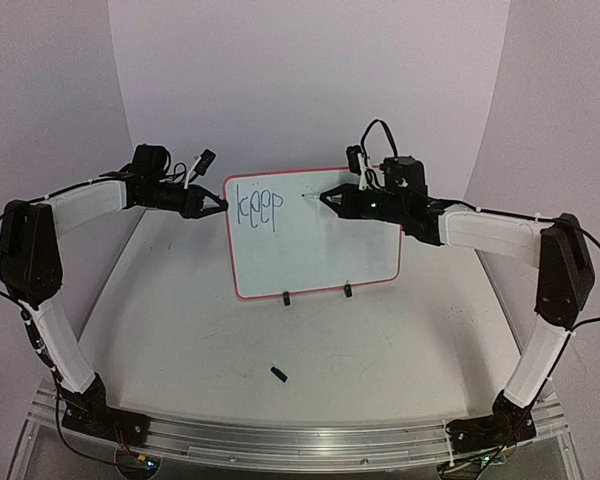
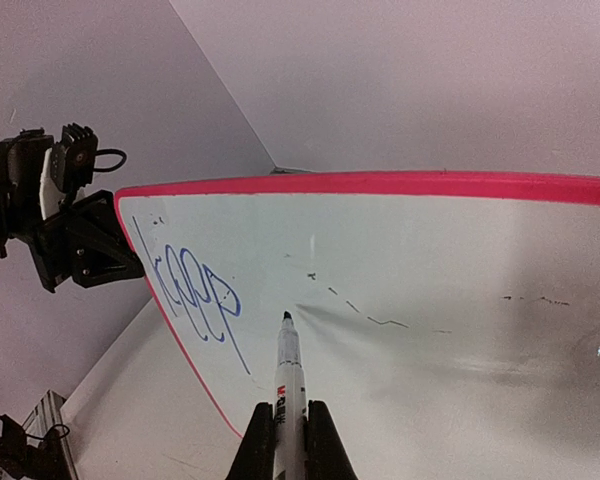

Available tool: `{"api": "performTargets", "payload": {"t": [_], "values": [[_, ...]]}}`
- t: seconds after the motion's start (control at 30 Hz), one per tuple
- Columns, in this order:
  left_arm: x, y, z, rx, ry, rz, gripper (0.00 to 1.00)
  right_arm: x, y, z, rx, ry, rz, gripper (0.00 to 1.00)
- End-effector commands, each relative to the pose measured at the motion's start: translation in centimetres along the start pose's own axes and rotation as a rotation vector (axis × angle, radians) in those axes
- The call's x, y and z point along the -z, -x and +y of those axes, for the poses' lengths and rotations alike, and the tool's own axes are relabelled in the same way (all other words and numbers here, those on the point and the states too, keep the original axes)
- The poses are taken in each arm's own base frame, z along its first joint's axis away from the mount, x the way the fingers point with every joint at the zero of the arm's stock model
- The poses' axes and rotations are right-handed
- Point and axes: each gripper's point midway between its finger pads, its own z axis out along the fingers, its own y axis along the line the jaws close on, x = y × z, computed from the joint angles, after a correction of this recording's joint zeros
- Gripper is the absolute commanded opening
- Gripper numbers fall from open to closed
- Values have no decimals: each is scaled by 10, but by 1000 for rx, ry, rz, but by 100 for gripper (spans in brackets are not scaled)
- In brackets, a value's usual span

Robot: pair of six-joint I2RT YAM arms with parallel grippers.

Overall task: Write a sentence on the whiteboard
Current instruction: Write a sentence on the whiteboard stand.

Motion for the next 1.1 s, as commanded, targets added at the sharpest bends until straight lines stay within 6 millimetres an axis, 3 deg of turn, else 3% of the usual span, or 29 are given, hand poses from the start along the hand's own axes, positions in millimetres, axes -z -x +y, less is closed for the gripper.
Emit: {"api": "performTargets", "payload": {"t": [0.0, 0.27, 0.6, 0.7, 0.83, 1.07], "values": [[1, -4, -10, 8, 6, 40, 0, -7, 26, 2, 21, -5, -77, 0], [0, -5, -10, 9, 3, 40, 0, -8, 19, -7, 10, -40, -72, 0], [1, -3, -11, 6, 3, 38, 0, -3, -33, -19, -57, -46, 34, 0], [1, -3, -11, 5, 3, 36, 0, -1, -41, -17, -64, -31, 46, 0], [1, -3, -11, 6, 2, 38, 0, 8, -26, -4, -48, 8, 14, 0], [0, -4, -10, 7, 3, 39, 0, 28, 21, 22, -20, 65, -111, 0]]}}
